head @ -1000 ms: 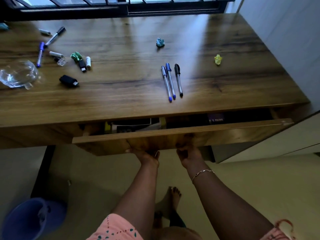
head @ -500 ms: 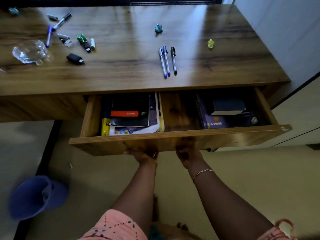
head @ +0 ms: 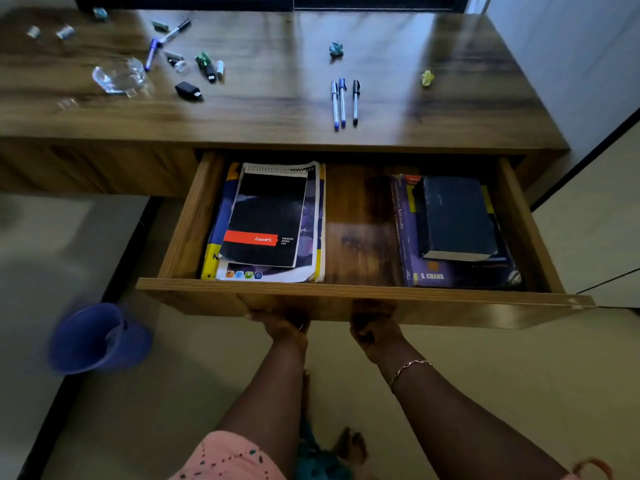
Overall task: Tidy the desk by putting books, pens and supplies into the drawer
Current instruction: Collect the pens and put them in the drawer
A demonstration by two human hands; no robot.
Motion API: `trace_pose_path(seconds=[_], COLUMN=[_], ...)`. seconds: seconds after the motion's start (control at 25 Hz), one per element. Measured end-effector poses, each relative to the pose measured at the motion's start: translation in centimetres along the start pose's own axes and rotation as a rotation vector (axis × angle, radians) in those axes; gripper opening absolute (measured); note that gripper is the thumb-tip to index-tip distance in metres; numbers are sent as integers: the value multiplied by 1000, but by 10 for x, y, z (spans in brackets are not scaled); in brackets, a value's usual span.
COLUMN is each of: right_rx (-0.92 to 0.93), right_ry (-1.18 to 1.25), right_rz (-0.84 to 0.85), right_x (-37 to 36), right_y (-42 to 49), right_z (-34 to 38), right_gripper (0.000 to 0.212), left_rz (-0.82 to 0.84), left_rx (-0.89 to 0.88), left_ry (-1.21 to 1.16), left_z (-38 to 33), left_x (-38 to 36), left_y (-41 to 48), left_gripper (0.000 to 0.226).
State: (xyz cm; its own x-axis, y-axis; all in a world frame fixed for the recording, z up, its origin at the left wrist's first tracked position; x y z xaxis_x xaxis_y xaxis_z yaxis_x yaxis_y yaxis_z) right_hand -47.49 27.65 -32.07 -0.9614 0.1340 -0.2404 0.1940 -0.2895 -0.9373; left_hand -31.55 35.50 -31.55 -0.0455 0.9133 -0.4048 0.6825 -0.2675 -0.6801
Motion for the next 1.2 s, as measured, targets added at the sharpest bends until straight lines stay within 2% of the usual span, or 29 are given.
trace_pose_path(seconds=[0.24,0.32,0.4,0.48,0.52,0.6,0.68,0.76,0.84,1.04,1.2], right_rx=[2,9,2,-34,-62,-131,-166,-144,-34,307,542], right_ry=[-101,-133,-165,-187,-221,-353,-485,-569,-612,-643,-680], right_rz=[-14,-4,-9,8,37,130,270,453,532,388,227], right_x=[16,18,18,8,-3,-34,-71,-108,-132,-152,-160], right_y=[-14,-22,-33,-49,-60,-90,-121,-152,-172,-181,-179], right_z=[-19,-21,-21,-25,-30,-47,-61,-62,-40,65,141], right_gripper=[37,35,32,26,22,18,16,15,19,28,21], left_rz=[-19,-16,-89,-318,-421,-558,-603,-490,-299,6,227], left_rx=[-13,-15,-62,-313,-495,-764,-920,-1105,-1210,-1279,-1330], left_ry=[2,57,210,413,411,367,566,764,789,828,984], left_z=[2,0,-12,-55,-85,-134,-175,-206,-223,-238,-227], left_x=[24,28,35,49,49,45,27,-14,-58,-144,-209], left_y=[-16,-20,-29,-38,-46,-57,-67,-78,-86,-88,-84], left_gripper=[82,80,72,57,54,59,66,67,64,52,49])
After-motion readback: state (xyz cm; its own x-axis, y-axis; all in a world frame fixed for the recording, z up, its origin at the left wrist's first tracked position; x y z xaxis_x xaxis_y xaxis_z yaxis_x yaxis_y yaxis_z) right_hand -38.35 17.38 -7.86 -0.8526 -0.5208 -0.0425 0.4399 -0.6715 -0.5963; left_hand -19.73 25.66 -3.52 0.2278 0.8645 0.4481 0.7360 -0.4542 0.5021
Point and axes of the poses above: each hand's wrist, its own y-axis towards the middle knuckle, its own x-axis out of the back of the hand, z = x × y, the point moved 10 cm from there along y, towards the middle knuckle, and after that the axes turned 13 degrees about -x, right-handed, at the moved point
